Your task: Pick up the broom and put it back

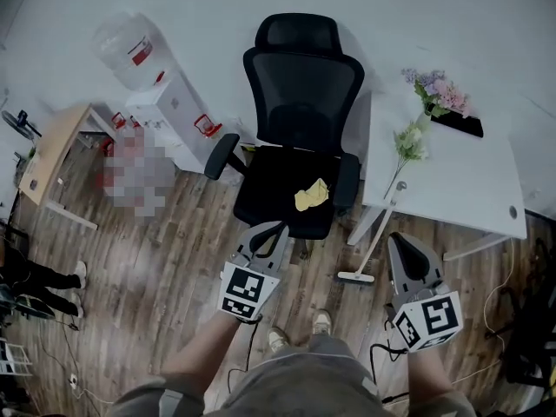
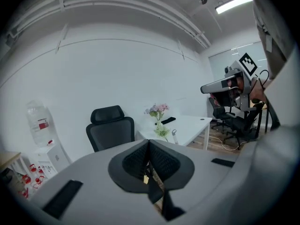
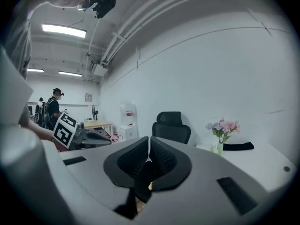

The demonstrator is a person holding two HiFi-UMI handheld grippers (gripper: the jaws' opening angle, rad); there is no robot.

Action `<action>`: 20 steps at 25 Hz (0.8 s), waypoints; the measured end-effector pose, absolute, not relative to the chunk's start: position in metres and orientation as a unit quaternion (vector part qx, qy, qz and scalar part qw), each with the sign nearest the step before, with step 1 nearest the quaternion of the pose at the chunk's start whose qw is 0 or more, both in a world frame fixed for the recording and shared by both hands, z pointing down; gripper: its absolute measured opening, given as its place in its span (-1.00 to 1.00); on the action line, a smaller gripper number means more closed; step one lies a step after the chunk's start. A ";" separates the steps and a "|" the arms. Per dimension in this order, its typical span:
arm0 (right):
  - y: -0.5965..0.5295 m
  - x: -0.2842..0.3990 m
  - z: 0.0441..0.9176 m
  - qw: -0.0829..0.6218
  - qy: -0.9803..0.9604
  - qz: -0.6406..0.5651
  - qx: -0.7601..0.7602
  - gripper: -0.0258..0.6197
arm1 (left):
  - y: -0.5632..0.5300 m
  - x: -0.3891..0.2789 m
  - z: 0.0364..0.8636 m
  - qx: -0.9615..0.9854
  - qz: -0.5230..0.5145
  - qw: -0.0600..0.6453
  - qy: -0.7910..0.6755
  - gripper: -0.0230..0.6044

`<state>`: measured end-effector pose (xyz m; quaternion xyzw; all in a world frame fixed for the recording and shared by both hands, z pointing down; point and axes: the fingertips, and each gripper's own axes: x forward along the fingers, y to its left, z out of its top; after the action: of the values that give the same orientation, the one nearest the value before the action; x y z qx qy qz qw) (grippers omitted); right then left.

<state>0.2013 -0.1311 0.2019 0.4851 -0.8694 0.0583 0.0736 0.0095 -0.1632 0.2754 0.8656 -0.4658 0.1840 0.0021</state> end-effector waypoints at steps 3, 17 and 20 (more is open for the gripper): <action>-0.109 0.182 0.186 0.069 -0.884 0.050 0.460 -0.81 | -0.142 -0.001 0.260 0.865 0.174 -0.005 -0.470 -0.87; -0.054 0.112 0.183 0.063 -0.921 0.058 0.380 -0.81 | -0.069 -0.040 0.214 0.862 0.144 -0.016 -0.487 -0.87; -0.054 0.109 0.181 0.060 -0.922 0.058 0.379 -0.81 | -0.065 -0.047 0.210 0.858 0.141 -0.017 -0.493 -0.87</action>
<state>0.1087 -0.0540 0.1807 0.3786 -0.9218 0.0580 0.0600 -0.0472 -0.0646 0.2103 0.8584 -0.4929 0.1414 -0.0172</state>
